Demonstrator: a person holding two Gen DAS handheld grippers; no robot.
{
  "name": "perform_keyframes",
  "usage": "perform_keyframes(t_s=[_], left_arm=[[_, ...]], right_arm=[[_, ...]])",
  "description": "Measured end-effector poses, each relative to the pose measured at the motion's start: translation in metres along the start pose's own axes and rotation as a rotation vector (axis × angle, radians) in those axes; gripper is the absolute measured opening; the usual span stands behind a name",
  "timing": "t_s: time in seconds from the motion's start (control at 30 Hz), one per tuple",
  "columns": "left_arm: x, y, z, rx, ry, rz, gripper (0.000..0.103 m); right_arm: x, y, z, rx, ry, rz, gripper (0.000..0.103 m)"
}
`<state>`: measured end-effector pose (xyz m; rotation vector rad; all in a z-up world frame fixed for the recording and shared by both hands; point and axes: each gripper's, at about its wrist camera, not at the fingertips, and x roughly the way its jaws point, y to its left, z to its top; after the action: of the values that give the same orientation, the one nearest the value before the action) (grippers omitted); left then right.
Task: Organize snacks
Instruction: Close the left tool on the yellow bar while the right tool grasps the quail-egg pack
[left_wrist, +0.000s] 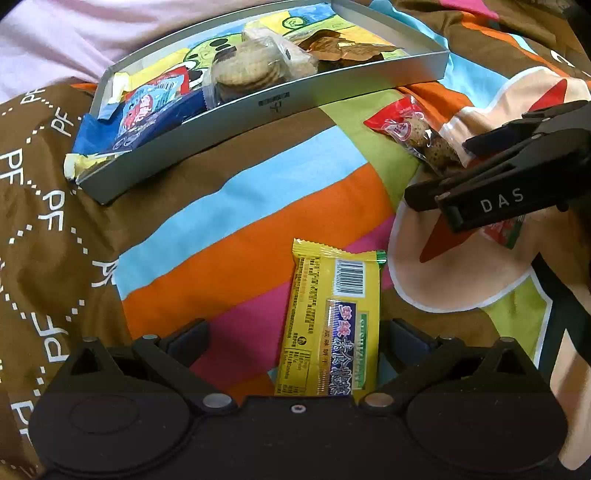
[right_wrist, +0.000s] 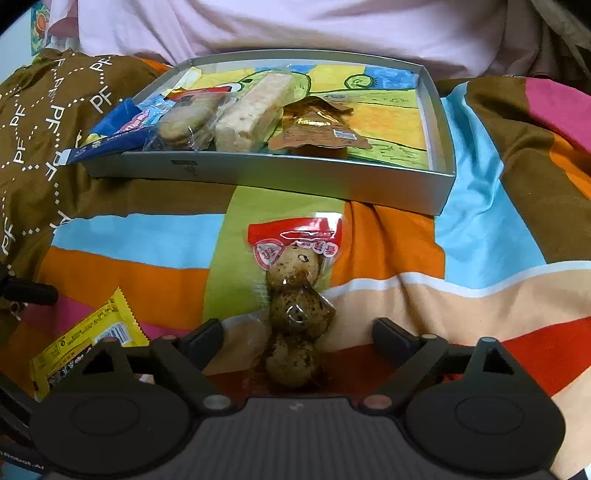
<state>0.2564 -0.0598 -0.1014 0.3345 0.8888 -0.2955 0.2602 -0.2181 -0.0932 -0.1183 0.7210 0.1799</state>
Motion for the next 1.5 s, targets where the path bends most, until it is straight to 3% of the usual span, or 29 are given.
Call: perform_keyframes(t_s=[0.17,0.5,1.13,1.5], left_arm=[[-0.001,-0.001,0.000,-0.003,-0.001,-0.011,0.102],[-0.004,-0.004,-0.001,0.011,-0.009,-0.047,0.089],[-0.004,-0.001,-0.002,-0.018,-0.007,-0.053,0.083],[-0.010,-0.003,-0.005,-0.058,0.004,-0.110,0.061]], right_arm=[[0.000,0.001,0.001,0.001,0.008,-0.020,0.080],[-0.005,0.001,0.004,0.022,0.050,-0.023,0.055],[-0.015,0.001,-0.002,0.063,0.139,0.021,0.051],[-0.032,0.004,-0.014,0.126,0.203,0.065,0.051]])
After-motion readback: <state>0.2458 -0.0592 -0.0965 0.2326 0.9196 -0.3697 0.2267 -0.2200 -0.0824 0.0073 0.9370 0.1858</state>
